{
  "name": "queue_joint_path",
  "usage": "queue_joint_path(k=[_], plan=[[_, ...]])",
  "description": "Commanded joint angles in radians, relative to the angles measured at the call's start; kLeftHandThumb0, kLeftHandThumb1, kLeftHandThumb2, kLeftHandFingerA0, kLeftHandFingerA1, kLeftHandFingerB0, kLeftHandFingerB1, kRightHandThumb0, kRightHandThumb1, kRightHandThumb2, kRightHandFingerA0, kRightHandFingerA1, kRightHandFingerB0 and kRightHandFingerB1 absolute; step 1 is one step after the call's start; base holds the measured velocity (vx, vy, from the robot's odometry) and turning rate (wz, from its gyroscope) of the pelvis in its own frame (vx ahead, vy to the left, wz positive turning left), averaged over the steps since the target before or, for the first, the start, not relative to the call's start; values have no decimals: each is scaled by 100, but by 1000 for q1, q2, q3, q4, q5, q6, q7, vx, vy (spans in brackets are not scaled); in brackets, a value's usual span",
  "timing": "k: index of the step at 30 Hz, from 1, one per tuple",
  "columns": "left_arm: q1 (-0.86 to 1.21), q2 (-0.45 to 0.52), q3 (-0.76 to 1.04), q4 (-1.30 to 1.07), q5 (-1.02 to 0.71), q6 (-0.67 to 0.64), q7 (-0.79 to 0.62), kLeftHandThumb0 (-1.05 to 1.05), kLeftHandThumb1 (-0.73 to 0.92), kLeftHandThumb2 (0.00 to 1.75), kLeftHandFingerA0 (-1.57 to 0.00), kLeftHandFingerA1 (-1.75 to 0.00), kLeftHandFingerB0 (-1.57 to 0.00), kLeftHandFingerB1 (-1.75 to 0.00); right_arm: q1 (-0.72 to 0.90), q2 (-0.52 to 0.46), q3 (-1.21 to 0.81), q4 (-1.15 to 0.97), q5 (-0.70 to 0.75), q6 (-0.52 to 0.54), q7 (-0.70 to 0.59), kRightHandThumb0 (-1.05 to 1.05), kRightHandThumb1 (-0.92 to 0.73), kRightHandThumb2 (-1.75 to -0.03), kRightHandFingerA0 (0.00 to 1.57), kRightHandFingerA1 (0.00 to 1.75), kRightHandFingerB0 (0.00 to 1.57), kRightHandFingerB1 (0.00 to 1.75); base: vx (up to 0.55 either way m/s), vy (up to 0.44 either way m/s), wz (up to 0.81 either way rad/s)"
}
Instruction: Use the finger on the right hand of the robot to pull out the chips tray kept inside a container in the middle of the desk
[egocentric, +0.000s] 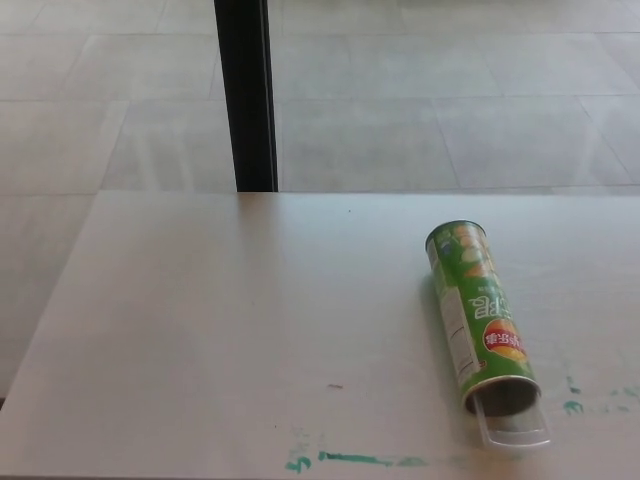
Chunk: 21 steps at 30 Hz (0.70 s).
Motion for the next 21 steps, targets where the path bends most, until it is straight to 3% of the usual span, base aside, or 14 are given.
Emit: queue_joint_path(k=[1,2,4,5,11,12,15,21], plan=[[-10,22,12,8,-18,22,-13,-47,73,62,-58,-64,-54,-54,-15,-98,101,-347,-50,87,61,-7,-46,-89,80,88,13,48,0,0,0],[-9,23,6,5,-11,19,-7,-48,74,62,-59,-65,-56,-54,4,-110,138,-399,-119,52,78,-6,-45,-88,82,87,15,49,0,0,0],[-7,23,10,9,-14,20,-6,-48,74,62,-58,-64,-55,-53,10,-109,175,-441,-122,40,99,-6,-43,-88,85,89,16,50,0,0,0],[-5,23,3,7,-6,14,-2,-48,74,62,-59,-64,-56,-53,17,-119,189,-462,-132,49,110,-9,-61,-58,88,89,26,36,0,0,0],[2,26,6,9,-10,-1,-17,-49,74,62,-58,-64,-56,-53,31,-147,263,-512,-171,52,134,-17,-60,-61,88,94,25,39,0,0,0],[2,25,8,8,-11,-1,-13,-49,73,62,-61,-66,-57,-54,34,-152,295,-527,-189,99,129,-17,-61,-58,90,92,27,36,0,0,0],[0,26,2,8,-3,2,-9,-49,74,62,-60,-65,-57,-53,36,-166,337,-527,-226,108,123,-19,-61,-59,89,89,26,36,0,0,0],[-4,27,13,11,-14,10,-16,-48,73,63,-61,-66,-57,-54,-12,-209,493,-442,-335,47,154,-14,-59,-57,88,99,29,37,0,0,0]])
